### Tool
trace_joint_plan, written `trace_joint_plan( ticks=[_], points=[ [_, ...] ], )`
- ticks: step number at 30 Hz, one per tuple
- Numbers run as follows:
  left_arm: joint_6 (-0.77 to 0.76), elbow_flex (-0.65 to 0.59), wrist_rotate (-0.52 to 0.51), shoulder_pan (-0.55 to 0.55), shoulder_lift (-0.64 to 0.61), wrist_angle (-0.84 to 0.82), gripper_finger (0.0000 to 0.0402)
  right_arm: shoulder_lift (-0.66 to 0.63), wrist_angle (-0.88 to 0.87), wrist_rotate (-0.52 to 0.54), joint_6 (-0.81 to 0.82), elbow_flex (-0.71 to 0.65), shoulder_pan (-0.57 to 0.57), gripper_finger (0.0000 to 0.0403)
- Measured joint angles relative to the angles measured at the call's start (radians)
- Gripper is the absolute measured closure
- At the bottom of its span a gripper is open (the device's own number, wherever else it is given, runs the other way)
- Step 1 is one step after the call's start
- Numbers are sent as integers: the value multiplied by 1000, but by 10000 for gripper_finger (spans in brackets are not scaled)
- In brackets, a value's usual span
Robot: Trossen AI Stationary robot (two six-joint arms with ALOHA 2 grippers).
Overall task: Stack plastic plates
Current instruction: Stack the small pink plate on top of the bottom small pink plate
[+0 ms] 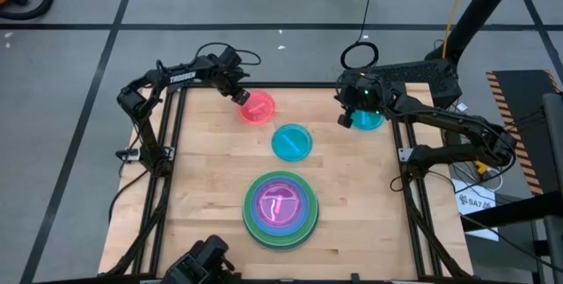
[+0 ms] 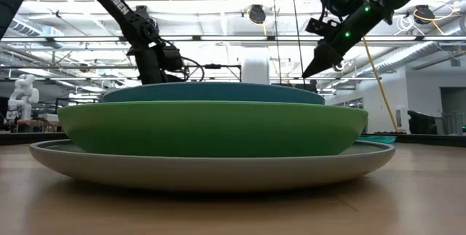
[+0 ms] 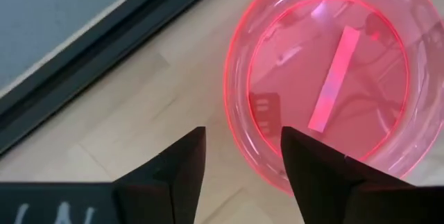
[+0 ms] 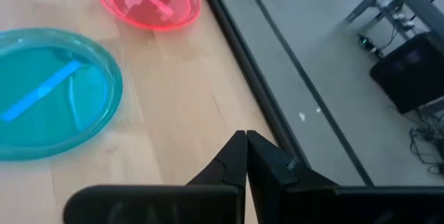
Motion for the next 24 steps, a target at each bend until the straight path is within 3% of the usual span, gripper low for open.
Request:
trace_joint_plan(
  ticks=[15,24],
  points=[
    [16,0,-58,-5,0,80,208,0,-69,-1,58,0,0,399],
    [-37,-18,-177,-59,9,139,208,0,-70,0,50,0,0,399]
  ],
)
